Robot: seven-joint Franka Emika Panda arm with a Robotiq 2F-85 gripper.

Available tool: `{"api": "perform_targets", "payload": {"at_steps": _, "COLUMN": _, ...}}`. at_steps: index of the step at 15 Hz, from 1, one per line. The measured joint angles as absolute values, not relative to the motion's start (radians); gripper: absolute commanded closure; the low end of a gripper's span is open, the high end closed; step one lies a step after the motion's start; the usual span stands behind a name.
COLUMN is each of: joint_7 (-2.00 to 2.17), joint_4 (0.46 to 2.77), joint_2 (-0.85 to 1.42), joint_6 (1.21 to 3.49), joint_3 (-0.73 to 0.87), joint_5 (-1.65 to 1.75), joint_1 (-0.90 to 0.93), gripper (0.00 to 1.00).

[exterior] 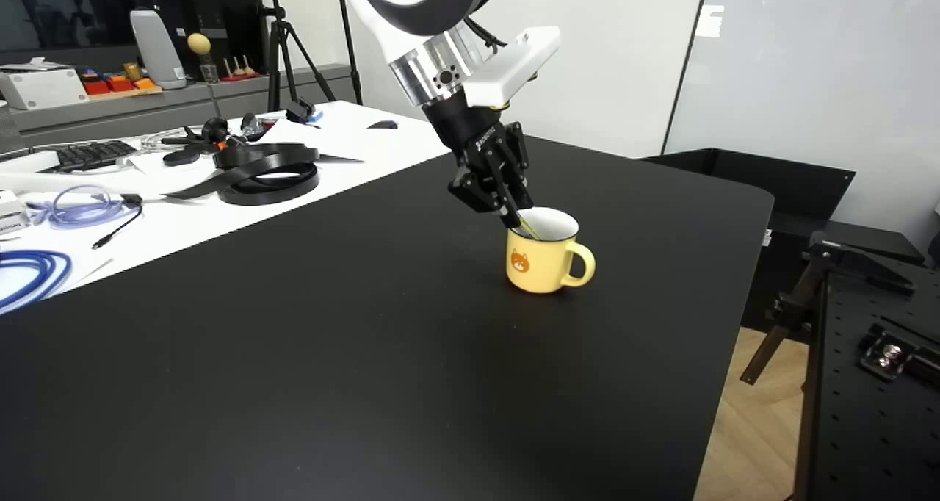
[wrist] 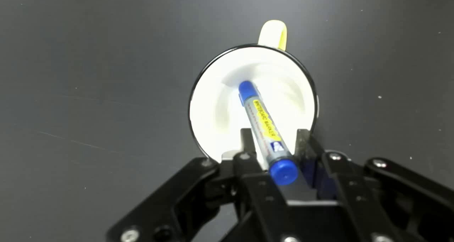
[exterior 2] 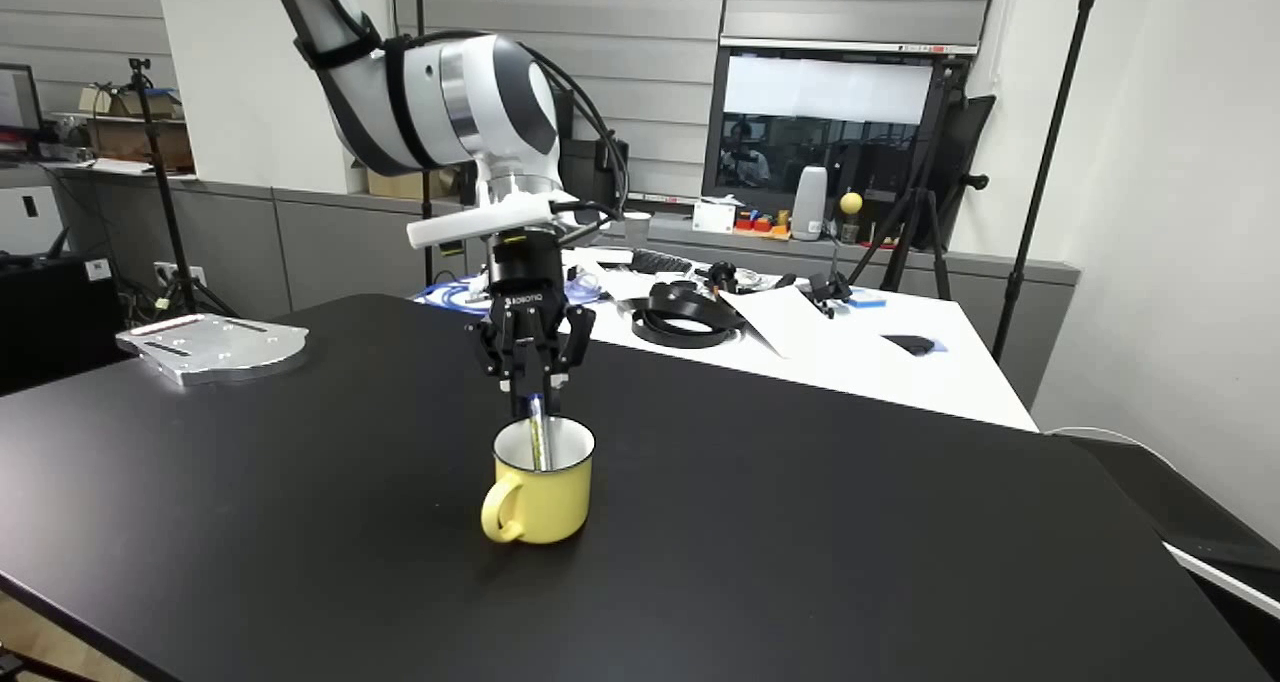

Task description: Pick the marker from the cup and put it on the table

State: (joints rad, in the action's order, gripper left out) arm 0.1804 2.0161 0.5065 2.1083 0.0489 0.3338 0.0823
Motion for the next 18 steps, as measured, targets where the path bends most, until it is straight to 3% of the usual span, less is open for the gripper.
{"api": "perform_targets", "payload": {"at_steps": 1, "joint_7": 0.174, "joint_4": 2.016, "joint_2": 0.507, "joint_6": 2.11, "joint_3": 0.049, "joint_5": 0.334, "joint_1": 0.083, "gripper": 0.99}}
{"api": "perform_targets", "payload": {"at_steps": 3, "joint_7": 0.161, "joint_4": 2.016, "joint_2": 0.506, "joint_6": 2.111, "joint_3": 0.049, "joint_5": 0.335, "joint_1": 0.083, "gripper": 0.94}}
{"api": "perform_targets", "payload": {"at_steps": 18, "joint_7": 0.128, "joint_4": 2.052, "joint_2": 0.32, "joint_6": 2.004, "joint_3": -0.004, "joint_5": 0.429, "joint_1": 0.183, "gripper": 0.94}}
